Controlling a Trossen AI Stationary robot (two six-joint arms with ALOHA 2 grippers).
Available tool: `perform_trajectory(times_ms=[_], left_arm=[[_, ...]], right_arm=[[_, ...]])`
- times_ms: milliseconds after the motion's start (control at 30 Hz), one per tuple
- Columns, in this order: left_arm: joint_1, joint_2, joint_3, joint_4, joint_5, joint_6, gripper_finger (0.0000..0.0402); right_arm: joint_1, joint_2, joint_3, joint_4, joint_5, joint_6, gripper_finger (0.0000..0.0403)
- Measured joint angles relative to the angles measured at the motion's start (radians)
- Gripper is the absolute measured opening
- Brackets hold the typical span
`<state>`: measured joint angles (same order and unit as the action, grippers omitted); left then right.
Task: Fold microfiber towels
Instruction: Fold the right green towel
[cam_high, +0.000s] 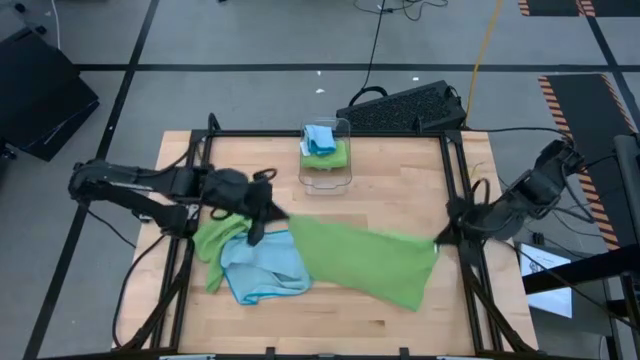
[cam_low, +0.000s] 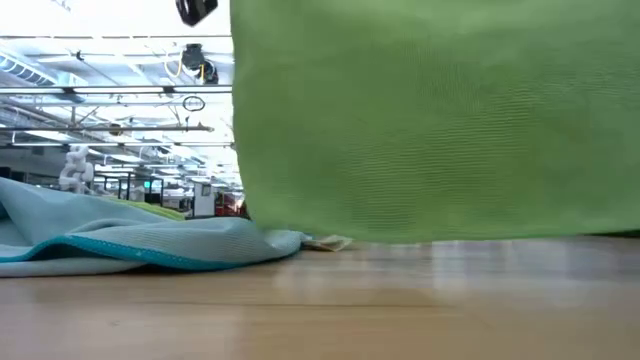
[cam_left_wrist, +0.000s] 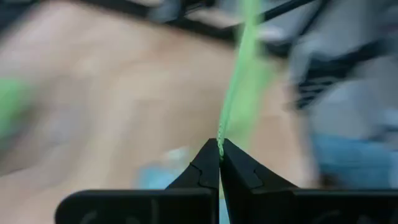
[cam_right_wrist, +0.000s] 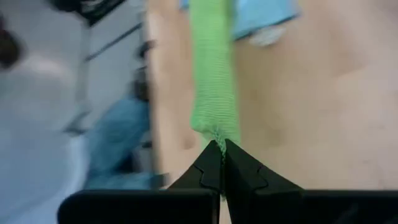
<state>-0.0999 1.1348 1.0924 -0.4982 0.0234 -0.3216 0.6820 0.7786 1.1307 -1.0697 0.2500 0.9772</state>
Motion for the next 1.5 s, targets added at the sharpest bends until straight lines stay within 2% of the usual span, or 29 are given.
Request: perform_trajectory(times_ms=[133, 267, 500, 833, 1000, 1200, 1333, 1400, 1500], left_arm=[[0.098, 0.060, -0.001, -0.092, -0.104, 0.071, 0.0006], [0.137, 0.143, -0.002, -0.069, -0.138, 0.121, 0.0013], [0.122, 0.310, -0.003, 0.089, -0.103, 0.189, 0.0008], [0.075, 0.484, -0.002, 0.082, -0.147, 0.184, 0.0009], [0.038, 0.566, -0.003, 0.105, -0.146, 0.172, 0.0017], [0.001, 0.604, -0.003, 0.108, -0.144, 0.162, 0.0005], [-0.007, 0.617, -0.003, 0.107, -0.156, 0.163, 0.0020], [-0.007, 0.620, -0.002, 0.114, -0.190, 0.163, 0.0025], [-0.003, 0.624, -0.003, 0.109, -0.304, 0.163, 0.0021]], right_arm=[[-0.015, -0.055, -0.030, -0.127, 0.118, -0.045, 0.0001], [-0.035, -0.100, -0.118, -0.150, 0.209, -0.047, 0.0001], [-0.072, -0.102, -0.309, -0.115, 0.228, -0.054, 0.0001], [-0.115, -0.058, -0.496, -0.059, 0.401, -0.054, 0.0001], [-0.139, -0.053, -0.568, 0.039, 0.423, -0.043, 0.0001], [-0.168, -0.051, -0.637, 0.057, 0.431, 0.033, 0.0002], [-0.183, -0.051, -0.663, 0.065, 0.430, 0.057, 0.0003], [-0.192, -0.051, -0.672, 0.089, 0.431, 0.059, 0.0003], [-0.217, -0.051, -0.685, 0.121, 0.460, 0.058, 0.0003]])
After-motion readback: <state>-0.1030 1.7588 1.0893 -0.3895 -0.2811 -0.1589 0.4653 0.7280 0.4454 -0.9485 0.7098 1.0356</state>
